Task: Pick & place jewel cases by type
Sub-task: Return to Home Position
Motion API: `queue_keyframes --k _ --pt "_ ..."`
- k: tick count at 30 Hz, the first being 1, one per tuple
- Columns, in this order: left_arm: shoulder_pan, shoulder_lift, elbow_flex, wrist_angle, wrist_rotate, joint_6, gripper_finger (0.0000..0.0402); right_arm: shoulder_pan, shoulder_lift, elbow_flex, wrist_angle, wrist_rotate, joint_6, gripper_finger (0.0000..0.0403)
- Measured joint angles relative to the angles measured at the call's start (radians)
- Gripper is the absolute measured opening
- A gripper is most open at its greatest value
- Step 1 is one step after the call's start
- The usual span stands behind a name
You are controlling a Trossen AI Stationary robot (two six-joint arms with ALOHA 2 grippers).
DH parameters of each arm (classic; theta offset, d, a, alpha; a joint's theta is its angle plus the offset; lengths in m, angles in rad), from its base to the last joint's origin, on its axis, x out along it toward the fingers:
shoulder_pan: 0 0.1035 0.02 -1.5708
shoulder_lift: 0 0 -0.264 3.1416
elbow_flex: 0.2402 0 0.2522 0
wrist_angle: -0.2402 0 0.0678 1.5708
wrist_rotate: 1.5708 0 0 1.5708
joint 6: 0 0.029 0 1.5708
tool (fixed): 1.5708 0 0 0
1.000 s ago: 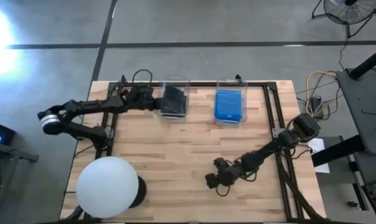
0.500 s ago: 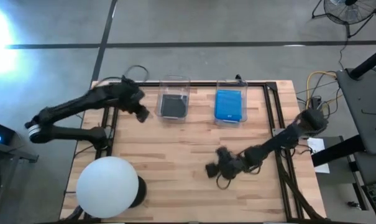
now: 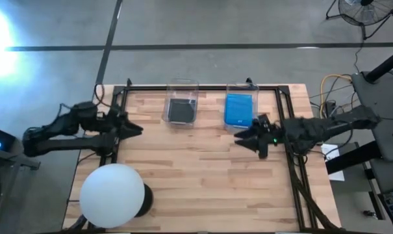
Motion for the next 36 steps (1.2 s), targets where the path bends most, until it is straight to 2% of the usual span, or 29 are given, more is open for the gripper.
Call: queue_keyframes --k 3,6,8,10,12,16,20,27,30,36 --pt "-0.082 -0.119 -0.182 0.312 -0.045 -0.032 0.0119 -0.087 -0.036 -0.154 0.214 -0.157 -0.001 0.0208" --pt "-0.129 -0.224 -0.332 0.551 -0.051 -0.03 0.0119 -0.197 -0.042 -0.32 0.566 -0.385 0.017 0.0208" --pt "-0.131 -0.289 -0.407 0.565 -0.055 -0.036 0.0119 -0.277 -0.037 -0.41 0.768 -0.497 0.005 0.0208" --pt "-0.13 -0.352 -0.459 0.542 -0.061 -0.053 0.0119 -0.349 -0.043 -0.482 0.861 -0.565 -0.002 0.0208" --pt "-0.131 -0.409 -0.495 0.54 -0.104 -0.05 0.0119 -0.394 -0.076 -0.53 0.869 -0.588 -0.001 0.0207" --pt "-0.127 -0.418 -0.537 0.482 -0.187 0.014 0.0119 -0.44 -0.129 -0.608 0.856 -0.581 -0.047 0.0208" --pt "-0.126 -0.386 -0.568 0.478 -0.179 -0.008 0.012 -0.444 -0.184 -0.659 0.86 -0.596 -0.054 0.0208" --pt "-0.127 -0.357 -0.669 0.491 -0.186 -0.016 0.012 -0.444 -0.189 -0.723 0.83 -0.595 -0.054 0.0208" --pt "-0.128 -0.328 -0.686 0.536 -0.22 -0.012 0.012 -0.411 -0.239 -0.731 0.7 -0.591 -0.054 0.0208" --pt "-0.14 -0.407 -0.692 0.544 -0.237 -0.012 0.012 -0.312 -0.45 -0.731 0.4 -0.59 -0.054 0.0208"
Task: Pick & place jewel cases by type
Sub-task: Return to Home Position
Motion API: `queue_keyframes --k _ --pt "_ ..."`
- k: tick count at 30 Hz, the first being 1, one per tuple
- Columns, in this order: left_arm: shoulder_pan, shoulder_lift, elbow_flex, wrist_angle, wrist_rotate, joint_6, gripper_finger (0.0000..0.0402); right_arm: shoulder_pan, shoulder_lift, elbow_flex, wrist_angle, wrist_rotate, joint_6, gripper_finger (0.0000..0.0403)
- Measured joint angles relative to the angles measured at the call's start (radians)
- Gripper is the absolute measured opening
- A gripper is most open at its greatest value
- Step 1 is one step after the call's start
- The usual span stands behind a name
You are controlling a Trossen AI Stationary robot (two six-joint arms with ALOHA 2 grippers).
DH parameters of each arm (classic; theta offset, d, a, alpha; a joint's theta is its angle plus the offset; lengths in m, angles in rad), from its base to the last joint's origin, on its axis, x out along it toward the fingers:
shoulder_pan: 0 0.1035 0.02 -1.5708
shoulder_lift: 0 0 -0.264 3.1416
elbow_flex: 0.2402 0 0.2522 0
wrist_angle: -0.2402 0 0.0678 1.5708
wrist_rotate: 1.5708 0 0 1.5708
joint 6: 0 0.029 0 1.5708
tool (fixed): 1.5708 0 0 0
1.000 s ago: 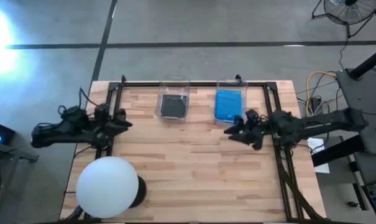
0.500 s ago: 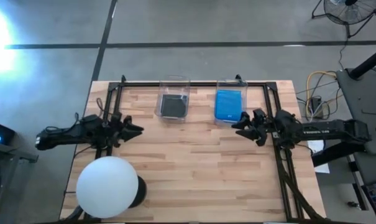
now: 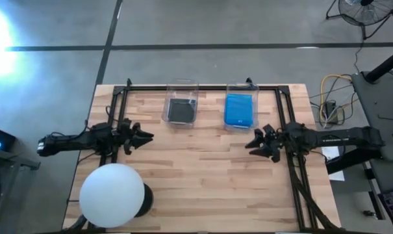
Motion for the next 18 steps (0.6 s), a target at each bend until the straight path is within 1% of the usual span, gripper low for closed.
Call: queue_keyframes --k 3,8,14,18 --pt "-0.004 -0.012 -0.001 0.005 -0.001 0.0 0.012 0.045 -0.059 -0.001 -0.1 0.001 0.0 0.0208" --pt "-0.006 -0.012 -0.001 0.004 -0.001 0.001 0.0119 0.1 -0.17 -0.001 -0.217 0.001 0.0 0.0208" --pt "-0.007 -0.012 -0.001 0.004 -0.002 0.001 0.0119 0.107 -0.334 -0.001 -0.305 0.001 0.0 0.0208" --pt "-0.012 -0.012 -0.002 0.004 -0.002 0.001 0.0119 0.107 -0.417 -0.001 -0.308 0.001 0.0 0.0208"
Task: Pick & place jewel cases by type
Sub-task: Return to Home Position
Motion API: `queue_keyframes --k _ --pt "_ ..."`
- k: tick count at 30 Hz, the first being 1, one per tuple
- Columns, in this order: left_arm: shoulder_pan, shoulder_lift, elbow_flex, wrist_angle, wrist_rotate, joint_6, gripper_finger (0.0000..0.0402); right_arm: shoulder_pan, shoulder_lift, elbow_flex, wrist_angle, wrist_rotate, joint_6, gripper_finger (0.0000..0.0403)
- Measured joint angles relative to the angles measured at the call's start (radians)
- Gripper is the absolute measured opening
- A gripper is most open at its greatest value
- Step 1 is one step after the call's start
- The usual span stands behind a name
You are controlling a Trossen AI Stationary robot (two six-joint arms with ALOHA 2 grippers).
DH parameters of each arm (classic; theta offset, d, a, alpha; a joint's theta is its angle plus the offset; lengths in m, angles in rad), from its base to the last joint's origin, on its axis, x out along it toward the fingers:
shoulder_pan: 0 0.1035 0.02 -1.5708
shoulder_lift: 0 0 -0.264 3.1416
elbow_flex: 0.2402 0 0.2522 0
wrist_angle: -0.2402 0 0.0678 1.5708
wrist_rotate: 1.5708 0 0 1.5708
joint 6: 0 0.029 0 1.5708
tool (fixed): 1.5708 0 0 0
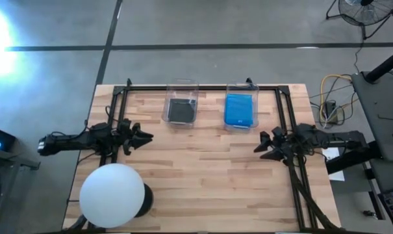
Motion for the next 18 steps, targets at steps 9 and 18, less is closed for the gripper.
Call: queue_keyframes --k 9,18 --pt "-0.01 0.0 -0.001 0.0 0.0 0.0 0.0119 0.0 0.0 0.0 -0.003 0.0 0.0 0.0208" --pt "-0.021 0.0 -0.001 -0.003 0.021 0.0 0.0119 0.0 0.033 0.0 -0.003 0.001 0.0 0.0208"
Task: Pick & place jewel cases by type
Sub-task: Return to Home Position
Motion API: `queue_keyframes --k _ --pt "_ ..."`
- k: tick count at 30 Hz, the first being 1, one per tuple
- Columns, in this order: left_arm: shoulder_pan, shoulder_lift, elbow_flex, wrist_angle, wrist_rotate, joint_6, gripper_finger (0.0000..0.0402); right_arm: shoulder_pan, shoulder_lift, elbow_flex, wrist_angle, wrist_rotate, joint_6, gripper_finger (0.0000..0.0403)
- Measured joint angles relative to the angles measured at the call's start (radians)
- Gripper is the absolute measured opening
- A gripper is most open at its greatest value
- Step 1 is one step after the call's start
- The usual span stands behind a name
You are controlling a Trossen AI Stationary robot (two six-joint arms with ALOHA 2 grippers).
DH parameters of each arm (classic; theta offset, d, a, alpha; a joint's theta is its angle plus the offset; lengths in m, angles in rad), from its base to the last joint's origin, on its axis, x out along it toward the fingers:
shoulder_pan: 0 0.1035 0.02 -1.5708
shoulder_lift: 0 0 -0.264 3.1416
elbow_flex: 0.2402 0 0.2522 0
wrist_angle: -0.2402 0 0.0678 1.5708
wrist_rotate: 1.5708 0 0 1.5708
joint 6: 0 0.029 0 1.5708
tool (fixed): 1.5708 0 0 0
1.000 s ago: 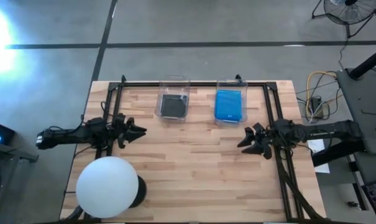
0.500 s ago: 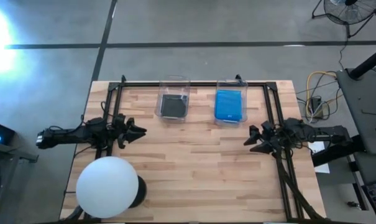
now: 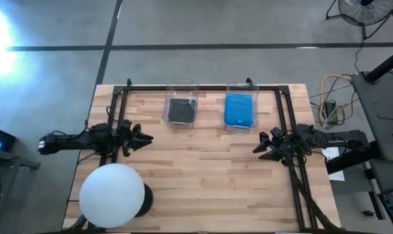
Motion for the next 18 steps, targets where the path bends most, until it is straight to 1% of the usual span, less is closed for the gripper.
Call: queue_keyframes --k 2,3,5,7,8,9,12,13,18 --pt "-0.002 0.0 0.0 0.013 0.081 0.047 0.0119 0.0 0.0 0.0 0.0 0.0 0.0 0.0208" --pt "-0.002 0.0 -0.001 0.019 0.117 0.127 0.0119 0.0 -0.002 0.0 0.001 0.0 0.0 0.0208" --pt "-0.002 0.0 -0.001 0.021 0.142 0.343 0.0119 0.0 -0.002 0.0 0.001 0.0 0.0 0.0208" --pt "-0.002 0.0 -0.001 0.019 0.134 0.599 0.0119 0.0 -0.001 0.0 0.001 0.0 0.0 0.0208" --pt "-0.003 0.0 -0.001 0.015 0.119 0.696 0.0119 0.0 -0.001 0.0 0.001 0.0 0.0 0.0208" --pt "-0.003 0.0 -0.001 0.007 0.093 0.733 0.0119 0.0 -0.001 0.0 0.001 0.0 0.0 0.0208" --pt "-0.003 0.0 -0.001 -0.015 -0.027 0.717 0.0119 0.0 -0.002 0.0 0.001 0.0 0.0 0.0208" --pt "-0.002 0.0 -0.001 -0.017 -0.041 0.723 0.0119 0.0 -0.002 0.0 0.001 0.0 0.0 0.0208" --pt "-0.003 -0.001 -0.001 -0.016 -0.043 0.742 0.0119 0.0 -0.002 0.0 0.001 0.001 0.0 0.0208"
